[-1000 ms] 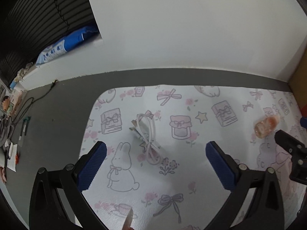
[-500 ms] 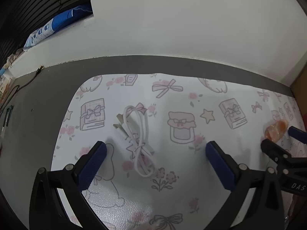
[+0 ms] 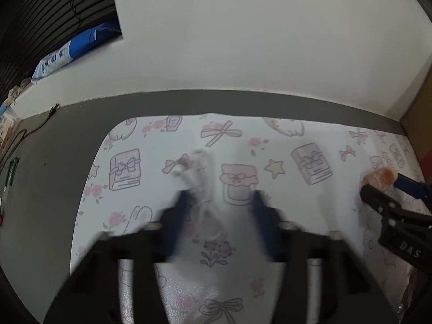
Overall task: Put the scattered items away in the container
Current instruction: 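Grasp the pink-capped glass bottle with the right tool while the left tool grasps the white cable, then lift and carry the glass bottle and white cable with both tools over the box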
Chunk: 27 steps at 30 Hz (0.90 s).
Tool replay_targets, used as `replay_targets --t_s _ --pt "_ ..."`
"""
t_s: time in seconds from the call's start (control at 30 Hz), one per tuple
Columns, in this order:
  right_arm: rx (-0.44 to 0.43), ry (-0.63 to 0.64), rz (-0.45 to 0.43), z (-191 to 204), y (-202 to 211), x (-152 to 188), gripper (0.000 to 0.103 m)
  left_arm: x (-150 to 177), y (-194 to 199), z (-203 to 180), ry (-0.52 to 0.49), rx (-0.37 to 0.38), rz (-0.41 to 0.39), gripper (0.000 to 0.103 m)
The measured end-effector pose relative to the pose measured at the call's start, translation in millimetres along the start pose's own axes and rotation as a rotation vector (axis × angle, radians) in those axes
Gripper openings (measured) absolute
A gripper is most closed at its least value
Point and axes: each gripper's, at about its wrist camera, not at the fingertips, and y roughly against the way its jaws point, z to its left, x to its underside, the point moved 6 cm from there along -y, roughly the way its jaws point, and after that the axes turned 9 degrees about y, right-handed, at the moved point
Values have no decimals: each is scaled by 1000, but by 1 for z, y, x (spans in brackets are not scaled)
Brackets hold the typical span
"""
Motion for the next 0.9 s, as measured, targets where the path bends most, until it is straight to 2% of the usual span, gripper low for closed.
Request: replay_targets --t_s 0.03,0.3,0.63,0.7,0.9 --pt "1 2 -5 0 2 -1 63 1 -1 -2 -7 -4 0 15" --pt "-3 9 -1 -2 3 -1 63 5 1 -3 -26 -5 17 11" --pt "-8 13 3 -6 -2 -17 62 -8 2 5 -23 -15 24 11" --pt "-6 12 8 -7 -2 -17 62 -11 1 -7 -23 -19 21 11" --pt "-9 0 -12 -11 16 -26 62 -25 19 -9 -15 -33 16 11"
